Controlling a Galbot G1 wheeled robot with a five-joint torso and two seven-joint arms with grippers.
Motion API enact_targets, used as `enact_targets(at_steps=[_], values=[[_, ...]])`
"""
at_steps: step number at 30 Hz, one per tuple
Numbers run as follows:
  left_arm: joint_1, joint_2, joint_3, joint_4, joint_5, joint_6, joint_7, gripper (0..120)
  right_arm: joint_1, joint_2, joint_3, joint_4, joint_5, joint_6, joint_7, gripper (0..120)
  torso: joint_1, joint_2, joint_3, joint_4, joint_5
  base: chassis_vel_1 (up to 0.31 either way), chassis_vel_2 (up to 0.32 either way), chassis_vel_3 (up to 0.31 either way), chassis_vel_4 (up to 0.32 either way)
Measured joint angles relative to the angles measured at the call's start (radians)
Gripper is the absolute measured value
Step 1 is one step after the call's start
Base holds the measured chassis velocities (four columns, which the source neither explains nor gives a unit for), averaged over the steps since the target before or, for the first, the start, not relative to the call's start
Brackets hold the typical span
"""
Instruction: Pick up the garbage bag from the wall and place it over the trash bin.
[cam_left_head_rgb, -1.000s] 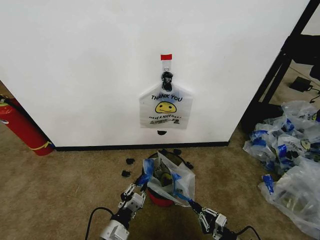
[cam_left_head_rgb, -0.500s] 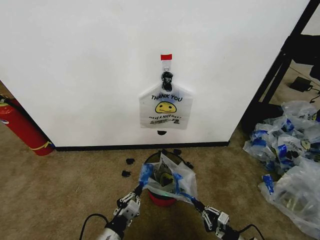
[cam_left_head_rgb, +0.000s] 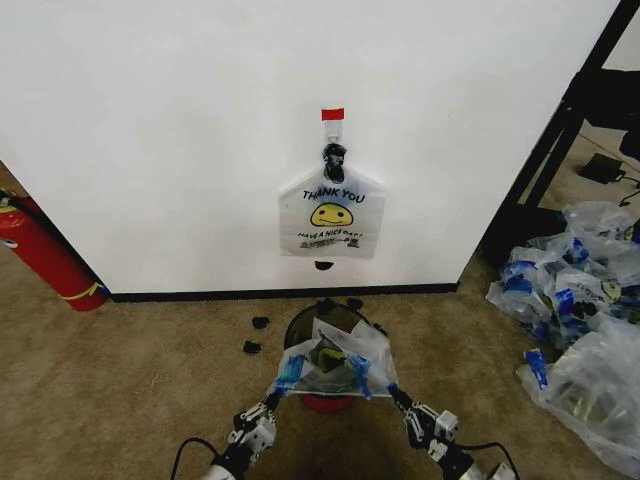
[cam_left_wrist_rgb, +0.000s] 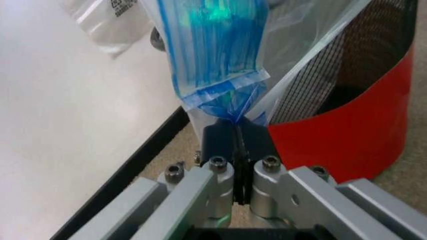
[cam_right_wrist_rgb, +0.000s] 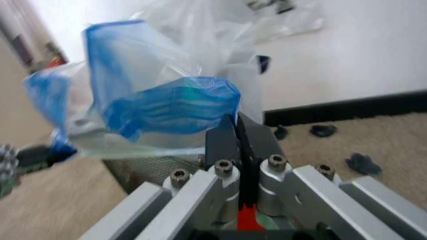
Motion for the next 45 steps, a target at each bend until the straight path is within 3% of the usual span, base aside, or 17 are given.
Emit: enact_targets(at_steps=[10,23,40,45], values=[[-0.016,0.005,0.014,0.008,-0.002,0.008,0.000,0,0.007,0.033,0.002,0.028,0.210,-0.003,0.034,0,0.000,0.000,0.000,0.0002,0.0000,0.000,0.000,0.000,0.000],[-0.007,0.019,0.015,0.000,0.001,0.007,0.000,0,0.025,0.066,0.014,0.013,0.278,-0.021,0.040,0,0.000,0.000,0.000,0.0002,0.0001,0.000,0.000,0.000,0.000],[0.015,0.026,0.003,-0.015,0.010,0.006,-0.001,0,0.044,0.087,0.028,-0.027,-0.127,-0.015,0.191,0,0.000,0.000,0.000,0.0001,0.0001,0.000,0.000,0.000,0.000],[0.039,0.032,-0.017,-0.049,0.008,-0.003,0.001,0,0.030,0.080,0.031,0.000,-0.158,-0.008,0.186,1,0.000,0.000,0.000,0.0001,0.0002,0.000,0.000,0.000,0.000]])
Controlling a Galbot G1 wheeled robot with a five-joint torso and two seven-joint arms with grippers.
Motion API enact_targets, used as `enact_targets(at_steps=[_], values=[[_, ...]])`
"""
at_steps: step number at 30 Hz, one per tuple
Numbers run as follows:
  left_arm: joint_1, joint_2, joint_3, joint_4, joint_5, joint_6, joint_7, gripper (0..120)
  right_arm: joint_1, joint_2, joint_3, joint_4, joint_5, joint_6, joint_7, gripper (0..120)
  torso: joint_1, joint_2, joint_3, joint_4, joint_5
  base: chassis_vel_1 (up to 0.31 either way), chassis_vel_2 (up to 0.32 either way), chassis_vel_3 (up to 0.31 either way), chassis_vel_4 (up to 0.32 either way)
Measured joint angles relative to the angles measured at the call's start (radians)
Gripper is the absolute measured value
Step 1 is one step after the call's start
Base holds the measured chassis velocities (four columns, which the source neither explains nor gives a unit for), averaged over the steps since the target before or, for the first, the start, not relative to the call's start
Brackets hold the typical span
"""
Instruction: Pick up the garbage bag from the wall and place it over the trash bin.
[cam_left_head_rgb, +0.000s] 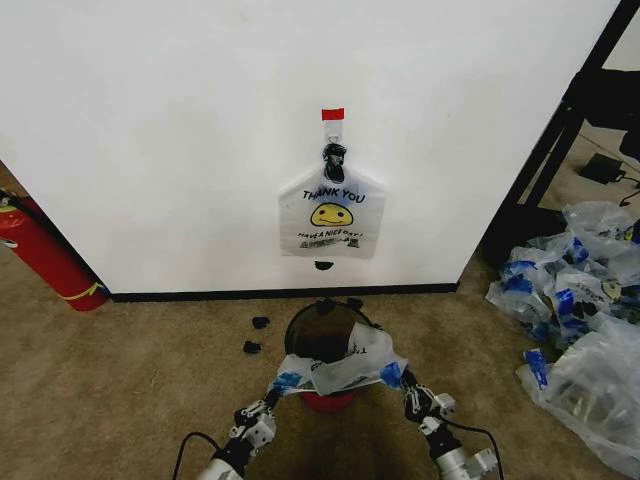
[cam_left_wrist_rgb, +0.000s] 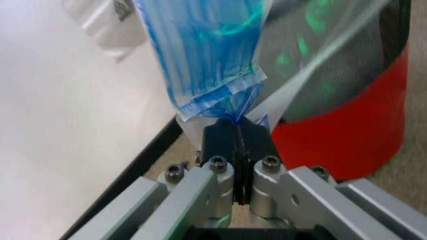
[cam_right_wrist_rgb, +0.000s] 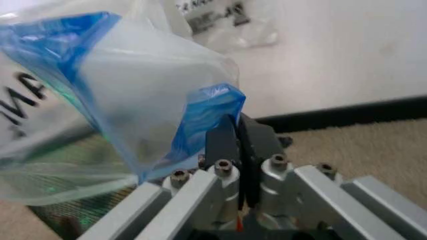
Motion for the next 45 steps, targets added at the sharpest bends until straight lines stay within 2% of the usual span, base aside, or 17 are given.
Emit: enact_targets(at_steps=[2,3,4,14,19,21,25,28,29,31,32,33,35,36,40,43,45], values=[[0.017,0.006,-0.008,-0.019,-0.001,-0.004,0.002,3,-0.008,-0.008,0.005,0.014,-0.012,0.002,-0.008,8,0.000,0.000,0.000,0.0000,0.0000,0.000,0.000,0.000,0.000],[0.077,0.034,-0.031,-0.075,-0.001,-0.008,0.019,16,-0.034,-0.036,0.019,0.052,-0.022,0.001,-0.021,22,0.000,0.000,0.000,0.0000,0.0000,0.000,0.000,0.000,0.000],[0.098,0.044,-0.038,-0.093,0.001,-0.008,0.026,23,-0.046,-0.049,0.027,0.065,-0.025,-0.003,-0.028,26,0.000,0.000,0.000,0.0000,0.0000,0.000,0.000,0.000,0.000],[0.233,0.101,-0.099,-0.199,0.055,-0.037,0.057,56,-0.188,-0.155,0.123,0.185,-0.066,-0.023,-0.079,59,0.000,0.000,0.000,0.0000,0.0003,0.000,0.000,0.000,0.000],[0.317,0.162,-0.168,-0.291,0.077,-0.097,0.077,77,-0.334,-0.215,0.311,0.296,-0.046,-0.047,-0.302,81,0.000,0.000,0.000,-0.0002,0.0000,0.000,0.000,0.000,0.000],[0.327,0.174,-0.183,-0.312,0.076,-0.111,0.089,79,-0.349,-0.220,0.347,0.312,-0.033,-0.052,-0.353,85,0.000,0.000,0.000,-0.0001,-0.0002,0.000,0.000,0.000,0.000],[0.294,0.244,-0.241,-0.423,-0.011,-0.152,0.154,96,-0.363,-0.213,0.450,0.391,0.053,-0.058,-0.501,98,0.000,0.000,0.000,0.0003,0.0001,0.000,0.000,0.000,0.000],[0.125,0.273,-0.245,-0.458,-0.237,-0.063,0.205,100,-0.320,-0.192,0.439,0.450,0.096,-0.051,-0.465,100,0.000,0.000,0.000,-0.0004,-0.0002,0.000,0.000,0.000,0.000],[0.125,0.273,-0.245,-0.458,-0.237,-0.063,0.205,100,-0.320,-0.192,0.439,0.450,0.096,-0.051,-0.465,100,0.000,0.000,0.000,-0.0004,-0.0002,0.000,0.000,0.000,0.000],[0.015,0.259,-0.275,-0.458,-0.428,0.039,0.243,100,-0.234,-0.198,0.370,0.462,0.093,-0.059,-0.405,100,0.000,0.000,0.000,-0.0013,-0.0006,0.000,0.000,0.000,0.000],[-0.033,0.258,-0.270,-0.454,-0.541,0.093,0.263,100,-0.186,-0.201,0.347,0.466,0.083,-0.072,-0.381,100,0.000,0.000,0.000,0.0016,0.0017,0.000,0.000,0.000,0.000],[-0.078,0.259,-0.253,-0.444,-0.636,0.143,0.283,100,-0.160,-0.202,0.337,0.472,0.075,-0.080,-0.367,100,0.000,0.000,0.000,0.0025,0.0021,0.000,0.000,0.000,0.000],[-0.193,0.260,-0.194,-0.401,-0.820,0.251,0.347,100,-0.137,-0.204,0.325,0.482,0.064,-0.096,-0.350,100,0.000,0.000,0.000,0.0012,-0.0011,0.000,0.000,0.000,0.000],[-0.283,0.259,-0.130,-0.366,-0.890,0.311,0.401,100,-0.132,-0.205,0.325,0.486,0.060,-0.103,-0.344,100,0.000,0.000,0.000,0.0003,-0.0007,0.000,0.000,0.000,0.000],[-0.483,0.243,0.013,-0.296,-0.941,0.430,0.449,100,-0.127,-0.206,0.334,0.479,0.046,-0.108,-0.340,100,0.000,0.000,0.000,-0.0007,-0.0006,0.000,0.000,0.000,0.000],[-0.707,0.202,0.186,-0.226,-1.030,0.583,0.349,100,-0.124,-0.193,0.345,0.463,0.024,-0.104,-0.339,100,0.000,0.000,0.000,-0.0003,0.0007,0.000,0.000,0.000,0.000],[-0.767,0.187,0.237,-0.203,-1.057,0.617,0.314,100,-0.126,-0.186,0.347,0.462,0.016,-0.100,-0.339,100,0.000,0.000,0.000,-0.0002,0.0000,0.000,0.000,0.000,0.000]])
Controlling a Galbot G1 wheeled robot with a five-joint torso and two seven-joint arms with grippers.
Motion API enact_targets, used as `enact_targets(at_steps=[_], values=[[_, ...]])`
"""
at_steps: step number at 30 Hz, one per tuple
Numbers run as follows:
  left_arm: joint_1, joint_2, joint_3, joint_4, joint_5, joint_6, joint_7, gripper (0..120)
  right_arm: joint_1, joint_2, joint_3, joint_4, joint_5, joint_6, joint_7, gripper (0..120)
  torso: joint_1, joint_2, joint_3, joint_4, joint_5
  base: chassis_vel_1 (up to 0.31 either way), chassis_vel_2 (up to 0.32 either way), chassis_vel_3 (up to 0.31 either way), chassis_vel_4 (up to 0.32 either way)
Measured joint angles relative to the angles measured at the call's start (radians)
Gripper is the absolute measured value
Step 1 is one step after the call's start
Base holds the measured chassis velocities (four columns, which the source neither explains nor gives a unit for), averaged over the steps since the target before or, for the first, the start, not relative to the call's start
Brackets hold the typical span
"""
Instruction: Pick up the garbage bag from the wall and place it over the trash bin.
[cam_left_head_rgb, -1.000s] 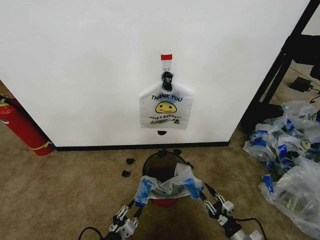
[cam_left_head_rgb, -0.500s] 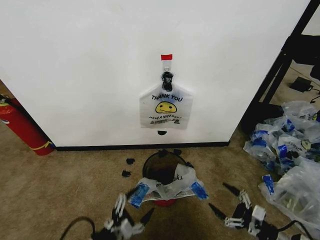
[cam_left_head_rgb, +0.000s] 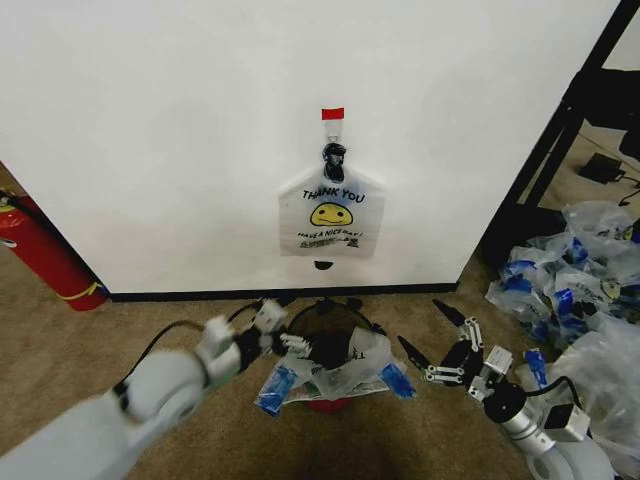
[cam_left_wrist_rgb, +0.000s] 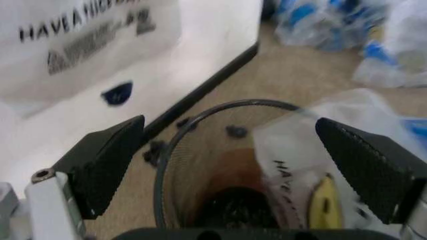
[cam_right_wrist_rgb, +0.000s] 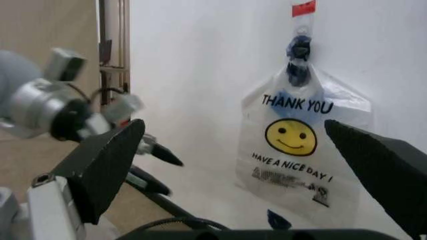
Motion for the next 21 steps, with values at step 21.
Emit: enact_targets(at_steps=[21], values=[[-0.384,-0.195,0.290,0.390,-0.076,0.293,-0.081,95,-0.063,0.079,0.012,0.022,-0.070,0.042,-0.006,100,0.000,0.000,0.000,0.0002,0.0000,0.000,0.000,0.000,0.000]])
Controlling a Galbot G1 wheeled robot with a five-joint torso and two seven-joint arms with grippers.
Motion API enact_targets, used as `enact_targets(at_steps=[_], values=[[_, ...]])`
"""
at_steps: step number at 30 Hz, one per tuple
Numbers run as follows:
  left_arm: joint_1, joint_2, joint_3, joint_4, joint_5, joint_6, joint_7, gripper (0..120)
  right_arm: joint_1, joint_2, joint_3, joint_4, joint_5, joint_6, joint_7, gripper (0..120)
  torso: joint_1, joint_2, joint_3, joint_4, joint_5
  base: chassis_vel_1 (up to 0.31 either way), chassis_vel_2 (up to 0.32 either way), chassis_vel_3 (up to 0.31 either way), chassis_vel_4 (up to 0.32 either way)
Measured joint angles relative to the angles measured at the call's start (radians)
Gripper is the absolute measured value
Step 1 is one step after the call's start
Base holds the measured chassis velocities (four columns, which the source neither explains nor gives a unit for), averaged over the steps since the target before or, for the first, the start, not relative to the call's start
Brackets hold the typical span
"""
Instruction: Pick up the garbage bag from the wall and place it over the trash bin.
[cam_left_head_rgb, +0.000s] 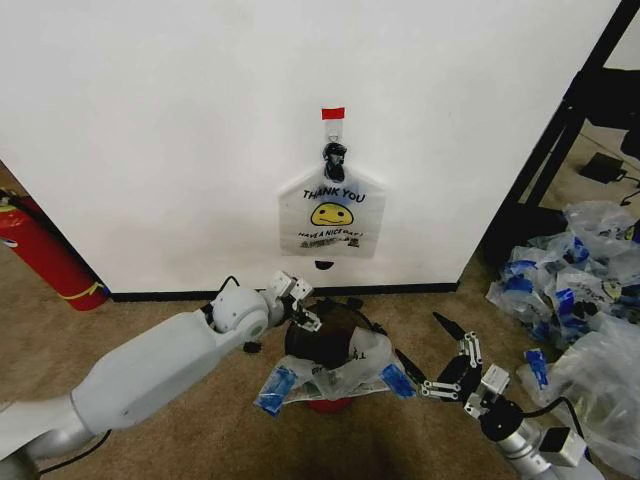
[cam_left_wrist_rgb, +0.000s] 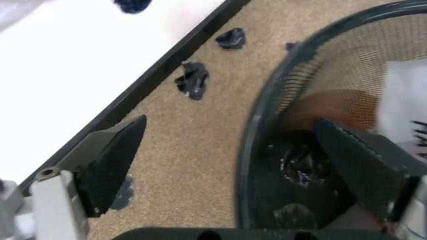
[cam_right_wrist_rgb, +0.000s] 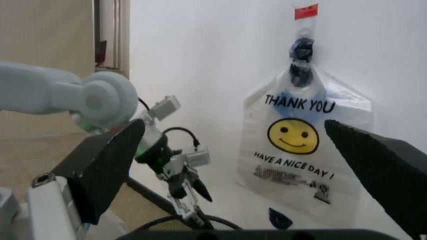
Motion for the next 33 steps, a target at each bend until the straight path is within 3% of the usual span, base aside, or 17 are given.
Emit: enact_targets(at_steps=[6,8,14,16,22,25,30,33], values=[[-0.002,-0.015,0.007,0.048,-0.012,-0.003,0.000,72,0.004,0.001,-0.003,0.003,-0.003,0.000,0.001,100,0.000,0.000,0.000,0.0001,0.0001,0.000,0.000,0.000,0.000],[0.001,-0.016,0.007,0.051,-0.014,-0.004,0.000,69,0.004,0.000,-0.004,0.004,-0.003,-0.001,0.001,100,0.000,0.000,0.000,0.0001,0.0000,0.000,0.000,0.000,0.000],[0.023,-0.017,0.015,0.040,-0.037,-0.007,-0.049,43,0.006,0.000,-0.005,0.007,-0.004,-0.001,0.003,100,0.000,0.000,0.000,0.0001,0.0000,0.000,0.000,0.000,0.000],[0.024,-0.018,0.016,0.038,-0.042,-0.007,-0.059,41,0.006,0.001,-0.005,0.007,-0.004,-0.001,0.003,100,0.000,0.000,0.000,0.0001,0.0000,0.000,0.000,0.000,0.000],[0.048,-0.019,0.024,-0.018,-0.173,-0.009,-0.240,14,-0.001,0.005,-0.006,0.011,-0.005,0.001,0.003,100,0.000,0.000,0.000,0.0000,0.0000,0.000,0.000,0.000,0.000],[0.072,-0.014,0.012,-0.060,-0.238,-0.011,-0.306,7,-0.003,0.005,-0.005,0.014,-0.005,0.003,0.004,100,0.000,0.000,0.000,0.0000,-0.0001,0.000,0.000,0.000,0.000],[0.179,0.016,-0.087,-0.205,-0.434,-0.011,-0.509,4,0.003,0.006,-0.008,0.014,-0.005,0.007,0.004,100,0.000,0.000,0.000,-0.0001,-0.0002,0.000,0.000,0.000,0.000],[0.216,0.026,-0.127,-0.242,-0.466,-0.011,-0.543,4,0.007,0.006,-0.011,0.012,-0.005,0.007,0.003,100,0.000,0.000,0.000,0.0000,-0.0001,0.000,0.000,0.000,0.000]])
